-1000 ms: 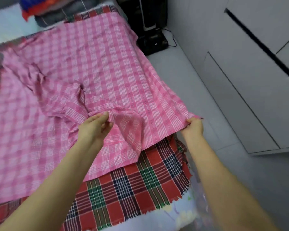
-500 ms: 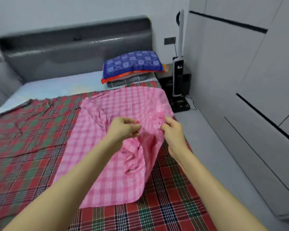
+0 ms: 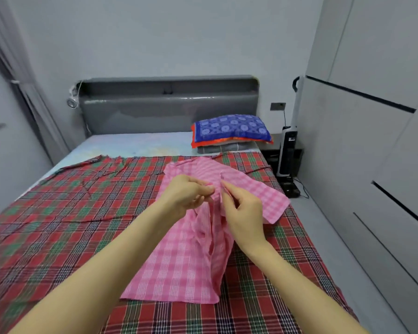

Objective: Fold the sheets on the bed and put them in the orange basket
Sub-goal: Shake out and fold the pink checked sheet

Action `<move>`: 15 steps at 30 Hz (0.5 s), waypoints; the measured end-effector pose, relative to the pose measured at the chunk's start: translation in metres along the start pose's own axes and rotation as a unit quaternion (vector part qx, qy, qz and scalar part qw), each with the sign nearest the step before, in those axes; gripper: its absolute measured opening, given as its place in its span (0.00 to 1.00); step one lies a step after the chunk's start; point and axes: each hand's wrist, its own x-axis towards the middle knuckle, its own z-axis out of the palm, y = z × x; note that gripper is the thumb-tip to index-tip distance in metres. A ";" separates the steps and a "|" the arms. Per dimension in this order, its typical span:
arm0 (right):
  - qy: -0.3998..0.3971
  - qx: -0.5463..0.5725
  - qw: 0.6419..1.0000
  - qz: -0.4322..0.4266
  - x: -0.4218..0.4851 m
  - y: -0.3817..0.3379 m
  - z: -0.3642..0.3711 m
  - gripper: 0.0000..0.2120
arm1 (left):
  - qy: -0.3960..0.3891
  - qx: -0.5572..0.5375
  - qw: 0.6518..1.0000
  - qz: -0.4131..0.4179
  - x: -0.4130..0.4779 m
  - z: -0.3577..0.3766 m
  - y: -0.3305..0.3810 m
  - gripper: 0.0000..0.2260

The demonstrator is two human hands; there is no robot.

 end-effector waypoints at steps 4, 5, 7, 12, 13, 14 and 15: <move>-0.026 -0.111 0.984 -0.136 -0.005 -0.010 0.008 0.17 | -0.007 0.007 1.000 -0.004 -0.020 -0.023 0.004 0.03; -0.036 -0.120 0.979 -0.162 -0.006 -0.009 0.009 0.18 | -0.008 0.005 1.000 -0.010 -0.020 -0.024 0.004 0.05; -0.052 -0.139 0.965 -0.216 -0.007 -0.012 0.012 0.18 | -0.003 -0.004 1.000 -0.018 -0.024 -0.029 0.005 0.08; -0.044 -0.160 0.951 -0.262 -0.014 -0.005 0.010 0.25 | 0.003 0.017 1.000 -0.026 -0.027 -0.027 0.003 0.09; -0.040 -0.161 0.949 -0.268 -0.016 -0.002 0.009 0.24 | 0.002 0.013 0.999 -0.033 -0.028 -0.025 0.002 0.09; -0.036 -0.165 0.947 -0.273 -0.017 0.000 0.007 0.23 | -0.001 0.008 0.999 -0.042 -0.027 -0.023 0.001 0.08; -0.030 -0.170 0.944 -0.281 -0.018 0.002 0.005 0.23 | -0.006 0.007 0.999 -0.053 -0.026 -0.022 0.001 0.08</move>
